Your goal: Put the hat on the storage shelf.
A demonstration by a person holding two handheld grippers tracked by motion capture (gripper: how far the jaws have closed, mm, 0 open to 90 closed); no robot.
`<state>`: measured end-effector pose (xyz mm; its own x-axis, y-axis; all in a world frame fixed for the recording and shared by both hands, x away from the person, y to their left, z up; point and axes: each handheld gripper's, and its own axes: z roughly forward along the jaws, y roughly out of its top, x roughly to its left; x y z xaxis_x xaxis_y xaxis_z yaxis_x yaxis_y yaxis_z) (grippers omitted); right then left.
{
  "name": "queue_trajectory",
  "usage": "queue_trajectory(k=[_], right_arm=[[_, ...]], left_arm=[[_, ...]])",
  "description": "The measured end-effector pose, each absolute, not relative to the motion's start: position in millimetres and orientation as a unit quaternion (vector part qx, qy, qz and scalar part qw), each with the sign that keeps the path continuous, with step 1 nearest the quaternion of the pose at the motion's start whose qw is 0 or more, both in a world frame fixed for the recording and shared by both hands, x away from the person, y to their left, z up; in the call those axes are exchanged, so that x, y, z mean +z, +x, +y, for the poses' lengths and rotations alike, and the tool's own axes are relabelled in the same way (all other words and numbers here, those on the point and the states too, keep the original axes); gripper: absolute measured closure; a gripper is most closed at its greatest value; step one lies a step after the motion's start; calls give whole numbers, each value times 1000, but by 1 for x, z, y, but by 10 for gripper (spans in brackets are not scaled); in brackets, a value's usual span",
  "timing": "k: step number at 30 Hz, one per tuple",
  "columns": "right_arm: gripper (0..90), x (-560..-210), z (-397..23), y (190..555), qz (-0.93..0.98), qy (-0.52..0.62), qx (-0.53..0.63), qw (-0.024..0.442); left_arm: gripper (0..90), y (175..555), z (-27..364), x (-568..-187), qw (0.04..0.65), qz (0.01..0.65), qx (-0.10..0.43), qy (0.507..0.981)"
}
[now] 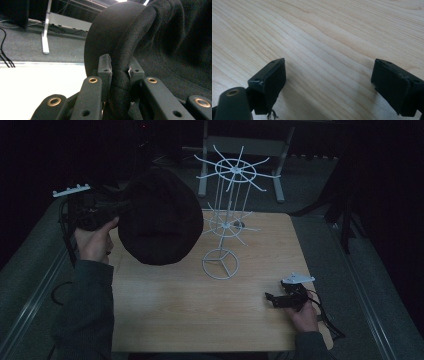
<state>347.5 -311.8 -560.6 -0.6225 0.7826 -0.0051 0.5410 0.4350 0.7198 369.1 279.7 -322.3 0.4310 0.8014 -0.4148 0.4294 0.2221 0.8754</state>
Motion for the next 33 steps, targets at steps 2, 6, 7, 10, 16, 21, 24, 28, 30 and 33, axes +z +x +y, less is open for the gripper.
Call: queue_trajectory(k=[2,6,7,10,16,21,24,28,30,33], right_arm=[[124,-561,-312,348,829,399,351,172],[124,-561,-312,347,829,399,351,172],[124,-561,-312,347,829,399,351,172],[124,-561,-312,347,829,400,351,172],[124,-561,-312,347,829,399,351,172],[124,-561,-312,348,829,399,351,172],[124,-561,-312,348,829,399,351,172],[124,-561,-312,347,829,400,351,172],[124,-561,-312,347,829,399,351,172],[124,-561,-312,347,829,399,351,172]], left_arm=[[785,369,280,-321,593,508,158,604],[785,368,279,-320,601,506,153,600],[785,368,279,-320,603,505,151,599],[785,368,279,-318,605,504,151,597],[785,369,279,-316,609,503,149,595],[785,369,280,-316,616,504,142,588],[785,370,280,-316,621,505,137,584],[784,370,280,-315,624,507,133,580],[784,371,280,-314,625,507,132,579],[783,371,279,-313,627,507,131,577]])
